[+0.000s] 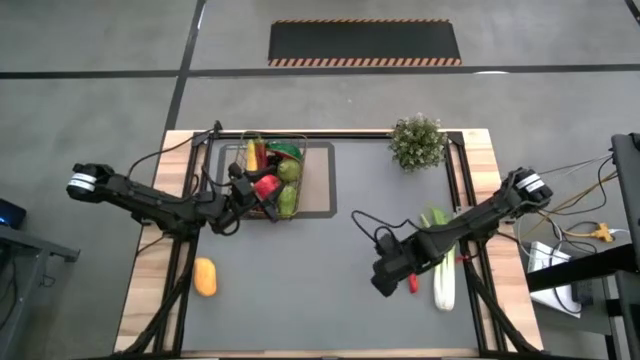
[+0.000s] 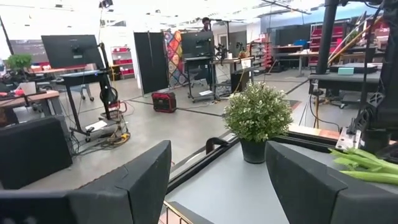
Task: Build produce basket
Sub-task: Put the red chili pepper into the wire basket
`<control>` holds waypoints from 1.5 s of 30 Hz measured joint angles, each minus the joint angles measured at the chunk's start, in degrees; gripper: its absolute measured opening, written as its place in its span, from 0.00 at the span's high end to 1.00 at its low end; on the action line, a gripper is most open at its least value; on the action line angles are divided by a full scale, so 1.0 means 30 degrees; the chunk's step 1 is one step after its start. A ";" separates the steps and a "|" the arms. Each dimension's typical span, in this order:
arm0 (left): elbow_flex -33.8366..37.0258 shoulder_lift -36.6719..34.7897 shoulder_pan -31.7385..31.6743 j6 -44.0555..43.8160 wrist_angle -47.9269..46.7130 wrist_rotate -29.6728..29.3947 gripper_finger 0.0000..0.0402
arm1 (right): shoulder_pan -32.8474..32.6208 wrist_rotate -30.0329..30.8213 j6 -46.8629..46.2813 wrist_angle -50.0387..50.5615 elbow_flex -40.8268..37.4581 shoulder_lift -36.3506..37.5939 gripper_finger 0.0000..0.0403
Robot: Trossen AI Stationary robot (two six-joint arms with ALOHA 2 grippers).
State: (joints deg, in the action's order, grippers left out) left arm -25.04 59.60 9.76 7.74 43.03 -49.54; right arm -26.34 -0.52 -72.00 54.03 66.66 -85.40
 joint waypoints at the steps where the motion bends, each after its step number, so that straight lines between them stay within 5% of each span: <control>1: 0.0000 -0.0002 0.0019 0.0061 0.0007 0.0000 0.40 | -0.0144 -0.0006 -0.0416 0.1445 0.0282 -0.0283 0.28; 5: -0.0021 0.0071 0.0022 0.0076 0.0001 -0.0022 0.40 | -0.0532 -0.0466 -0.1820 0.5061 0.0638 -0.1156 0.28; 12: 0.0073 0.0078 0.0015 0.0076 -0.0004 -0.0058 0.40 | -0.0883 -0.1550 -0.2735 0.5175 -0.0703 -0.1693 0.28; 29: 0.0087 0.0086 0.0153 -0.0009 -0.0004 0.0012 0.40 | -0.0890 -0.0879 -0.2975 0.0245 -0.4241 -0.1969 0.44; 31: 0.0095 0.0086 0.0281 -0.0556 -0.0004 0.0939 0.40 | -0.0890 -0.0671 -0.2782 0.0207 -0.4286 -0.1969 0.50; 37: 0.0099 0.2539 0.0293 -0.3198 0.2536 0.7746 0.40 | -0.0780 -0.0289 -0.0956 0.0141 -0.4197 -0.1969 0.75; 45: -0.1613 0.8048 0.0294 -0.3478 0.5967 0.8665 0.40 | -0.0242 0.1117 0.3832 -0.0176 -0.2687 -0.1933 0.81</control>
State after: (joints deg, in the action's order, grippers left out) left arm -29.88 83.74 10.64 -2.69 60.93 -23.54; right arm -27.07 2.83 -60.50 53.50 58.60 -91.20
